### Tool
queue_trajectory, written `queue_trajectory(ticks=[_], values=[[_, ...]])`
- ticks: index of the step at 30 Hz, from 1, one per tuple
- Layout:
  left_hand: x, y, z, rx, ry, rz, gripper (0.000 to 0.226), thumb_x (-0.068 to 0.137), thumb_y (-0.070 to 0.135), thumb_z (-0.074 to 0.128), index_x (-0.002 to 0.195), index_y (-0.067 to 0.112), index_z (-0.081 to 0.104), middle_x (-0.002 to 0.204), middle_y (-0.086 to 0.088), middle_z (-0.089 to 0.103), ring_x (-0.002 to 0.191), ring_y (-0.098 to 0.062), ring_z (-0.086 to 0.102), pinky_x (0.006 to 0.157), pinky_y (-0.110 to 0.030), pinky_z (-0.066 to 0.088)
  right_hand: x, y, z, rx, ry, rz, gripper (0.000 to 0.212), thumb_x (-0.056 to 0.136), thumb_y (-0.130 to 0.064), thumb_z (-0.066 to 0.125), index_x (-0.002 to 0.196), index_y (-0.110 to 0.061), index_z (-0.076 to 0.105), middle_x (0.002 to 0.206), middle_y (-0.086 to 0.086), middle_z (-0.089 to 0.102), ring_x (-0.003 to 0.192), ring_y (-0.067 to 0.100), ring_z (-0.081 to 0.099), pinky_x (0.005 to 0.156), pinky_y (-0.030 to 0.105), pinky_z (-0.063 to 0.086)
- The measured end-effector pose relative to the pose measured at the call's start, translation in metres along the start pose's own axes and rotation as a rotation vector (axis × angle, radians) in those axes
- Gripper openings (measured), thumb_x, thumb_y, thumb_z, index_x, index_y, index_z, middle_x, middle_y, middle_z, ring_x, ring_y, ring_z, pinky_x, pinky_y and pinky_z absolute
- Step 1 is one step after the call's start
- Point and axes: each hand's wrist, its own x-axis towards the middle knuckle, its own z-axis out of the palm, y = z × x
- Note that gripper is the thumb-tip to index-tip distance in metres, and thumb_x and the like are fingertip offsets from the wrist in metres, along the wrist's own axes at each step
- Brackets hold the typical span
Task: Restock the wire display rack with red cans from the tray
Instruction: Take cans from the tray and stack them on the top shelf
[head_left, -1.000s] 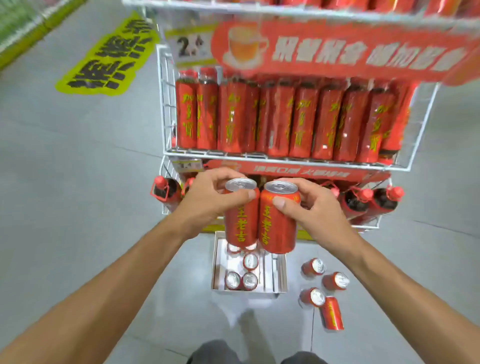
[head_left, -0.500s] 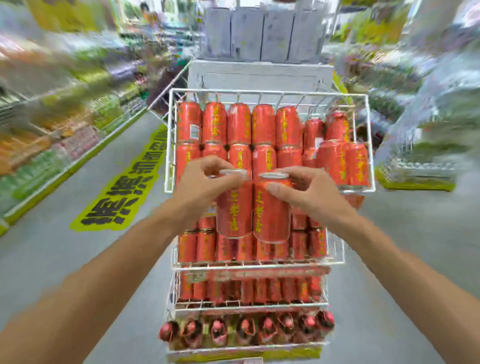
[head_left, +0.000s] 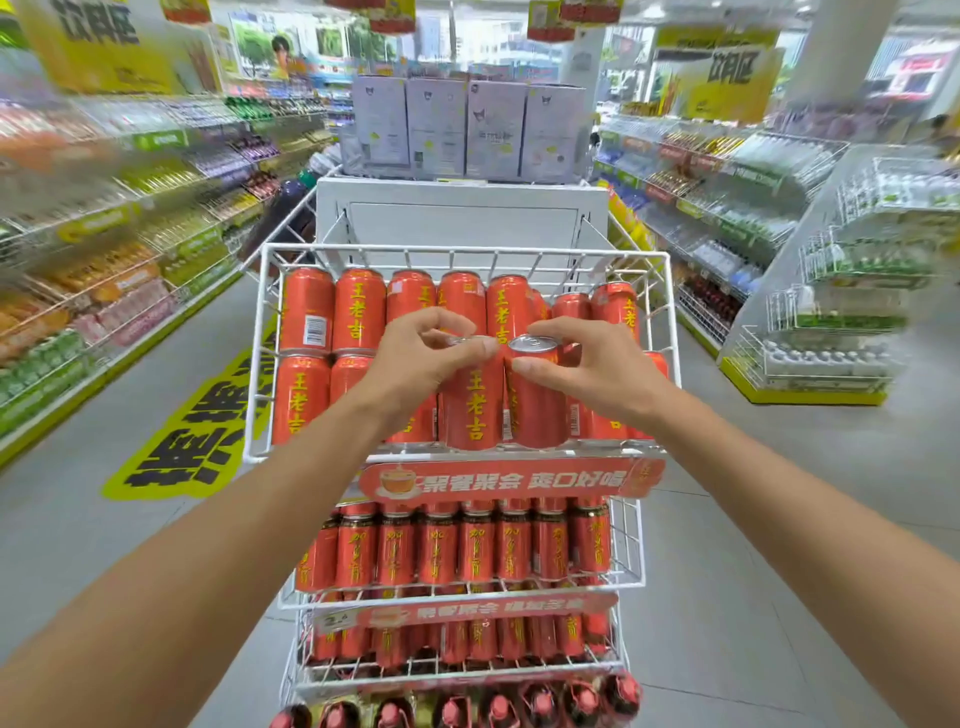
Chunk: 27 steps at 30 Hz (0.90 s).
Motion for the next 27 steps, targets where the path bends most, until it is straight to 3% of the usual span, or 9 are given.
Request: queue_trajectory(ticks=[3, 9, 13, 17, 22, 27], values=[[0.000, -0.008, 0.008, 0.044, -0.022, 0.011, 0.030, 0.080, 0.028, 0.088, 0.100, 0.009, 0.076, 0.084, -0.006, 0.072, 0.073, -0.007, 0.067, 0.062, -0.018, 0.050, -0.001, 0.011, 0.002, -0.029, -0.032, -0.033, 0.065, 0.087, -0.056, 0.074, 0.139, -0.017, 0.065, 0.139, -0.003, 0.067, 0.128, 0.008, 0.059, 0.103, 0.021, 0.045], [0.003, -0.022, 0.021, 0.125, 0.026, 0.060, 0.028, 0.078, 0.040, 0.088, 0.091, 0.017, 0.080, 0.099, -0.015, 0.076, 0.089, -0.025, 0.069, 0.080, -0.042, 0.056, -0.003, 0.024, -0.005, -0.136, -0.096, -0.089, 0.064, 0.088, -0.053, 0.072, 0.138, -0.012, 0.066, 0.133, 0.003, 0.070, 0.122, 0.014, 0.063, 0.097, 0.018, 0.044], [0.004, -0.020, 0.027, 0.186, -0.008, 0.142, 0.026, 0.083, 0.032, 0.086, 0.093, 0.010, 0.078, 0.094, -0.007, 0.078, 0.084, -0.012, 0.069, 0.081, -0.034, 0.056, 0.002, 0.032, -0.009, -0.193, -0.135, -0.138, 0.058, 0.088, -0.055, 0.069, 0.129, -0.014, 0.072, 0.119, 0.004, 0.074, 0.108, 0.019, 0.068, 0.093, 0.034, 0.054], [0.010, -0.021, 0.027, 0.345, -0.019, 0.249, 0.024, 0.084, 0.037, 0.083, 0.095, 0.016, 0.080, 0.106, 0.003, 0.076, 0.105, -0.008, 0.070, 0.096, -0.032, 0.054, 0.010, 0.039, -0.013, -0.237, -0.141, -0.242, 0.043, 0.091, -0.041, 0.074, 0.123, -0.013, 0.075, 0.123, 0.003, 0.073, 0.113, 0.017, 0.068, 0.098, 0.038, 0.055], [0.013, -0.020, 0.028, 0.435, -0.012, 0.322, 0.027, 0.086, 0.035, 0.082, 0.106, 0.017, 0.081, 0.101, 0.007, 0.079, 0.097, -0.008, 0.073, 0.090, -0.041, 0.060, 0.027, 0.040, -0.021, -0.275, -0.219, -0.291, 0.033, 0.094, -0.033, 0.074, 0.123, -0.017, 0.076, 0.121, -0.003, 0.074, 0.108, 0.014, 0.069, 0.095, 0.038, 0.056], [0.020, -0.021, 0.011, 0.559, -0.207, 0.256, 0.047, 0.082, 0.041, 0.083, 0.122, 0.019, 0.073, 0.109, 0.008, 0.076, 0.102, -0.009, 0.072, 0.093, -0.041, 0.059, 0.043, 0.043, -0.027, -0.301, -0.311, -0.261, 0.034, 0.095, -0.030, 0.073, 0.127, -0.019, 0.073, 0.121, -0.004, 0.074, 0.107, 0.013, 0.066, 0.096, 0.038, 0.054]])
